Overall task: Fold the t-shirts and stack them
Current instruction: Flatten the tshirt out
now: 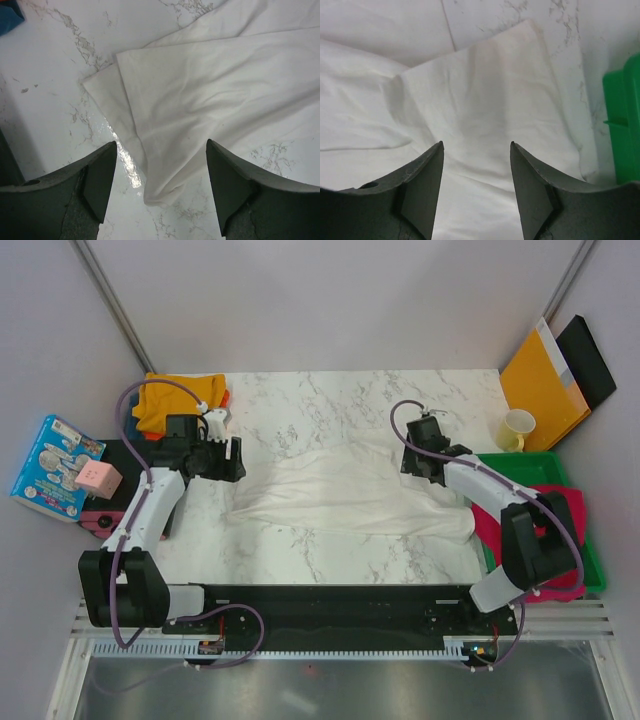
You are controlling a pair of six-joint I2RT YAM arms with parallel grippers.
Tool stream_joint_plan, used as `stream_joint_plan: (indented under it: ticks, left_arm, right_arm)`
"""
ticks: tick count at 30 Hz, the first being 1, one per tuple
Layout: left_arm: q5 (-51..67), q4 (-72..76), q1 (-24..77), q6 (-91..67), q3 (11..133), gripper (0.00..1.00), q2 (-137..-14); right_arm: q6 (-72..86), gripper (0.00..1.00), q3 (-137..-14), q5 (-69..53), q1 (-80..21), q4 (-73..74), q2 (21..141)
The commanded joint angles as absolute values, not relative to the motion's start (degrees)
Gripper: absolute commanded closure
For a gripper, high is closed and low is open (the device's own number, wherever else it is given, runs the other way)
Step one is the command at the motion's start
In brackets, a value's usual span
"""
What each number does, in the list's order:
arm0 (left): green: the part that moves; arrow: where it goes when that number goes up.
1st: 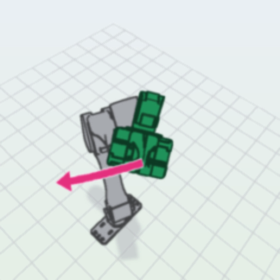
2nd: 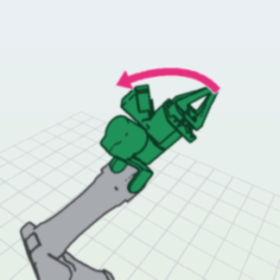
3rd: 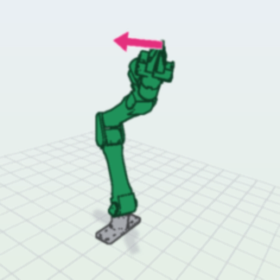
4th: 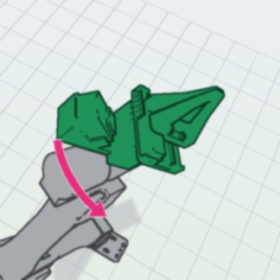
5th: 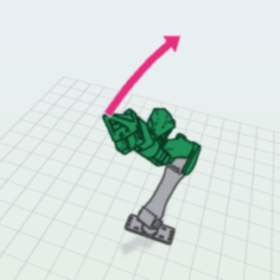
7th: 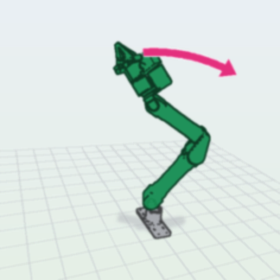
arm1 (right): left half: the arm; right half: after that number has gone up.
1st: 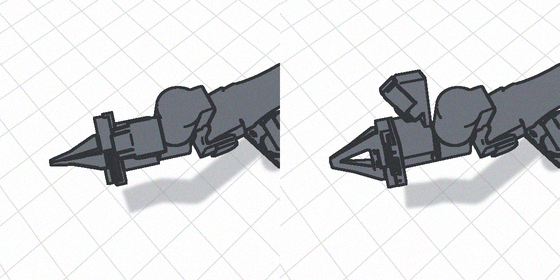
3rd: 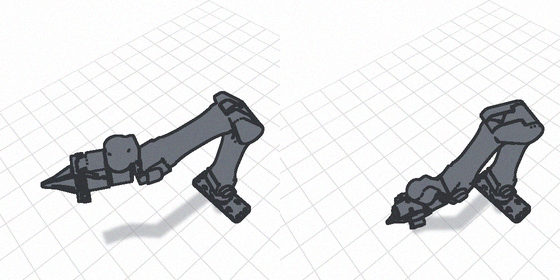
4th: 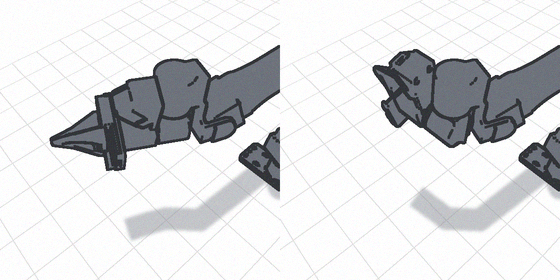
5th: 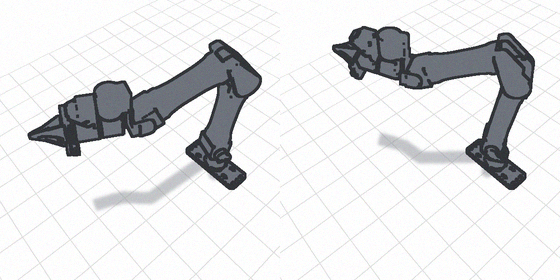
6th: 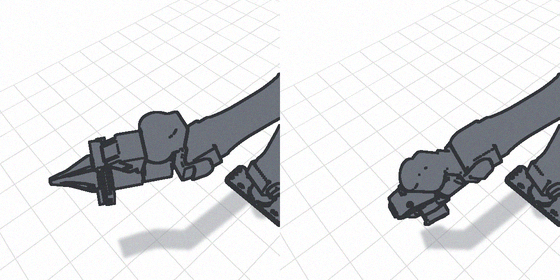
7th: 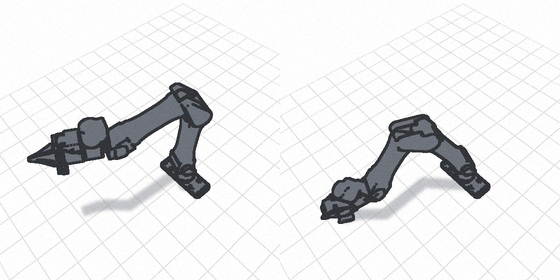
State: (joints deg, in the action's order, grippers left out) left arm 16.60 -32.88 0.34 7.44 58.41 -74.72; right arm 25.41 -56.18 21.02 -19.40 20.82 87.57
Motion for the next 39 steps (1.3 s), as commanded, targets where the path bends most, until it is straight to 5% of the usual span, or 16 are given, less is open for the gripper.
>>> stream_joint_plan:
  ticks: [1,17,26,28,29,32,39]
  left_arm:
    - [15.83,-31.99,0.18,5.63,57.83,0.22,-74.18]
    - [12.66,-32.34,0.09,5.45,58.27,0.22,-73.74]
    - [12.74,-32.26,0.18,5.1,58.01,0.23,-74.62]
    - [13.01,-32.17,0.18,4.83,58.1,0.23,-75.06]
    - [13.09,-32.25,0.18,4.75,58.18,0.23,-75.15]
    - [13.71,-32.17,0.18,4.66,58.36,0.23,-75.32]
    - [14.5,-32.08,0.18,4.75,58.36,0.23,-75.32]
  right_arm:
    - [23.91,0.38,-63.09,19.78,-19.78,16.79,93.33]
    - [24.43,0.39,-76.81,22.76,-17.4,16.52,110.12]
    - [25.4,0.63,-71.47,22.06,-16.17,14.95,108.38]
    - [25.14,0.6,-70.84,22.32,-16.26,14.24,107.23]
    - [25.22,0.46,-70.84,23.19,-16.26,14.33,106.36]
    - [25.93,0.33,-70.84,26.53,-16.08,15.29,103.81]
    - [27.68,0.34,-67.42,29.01,-12.22,16.08,99.76]
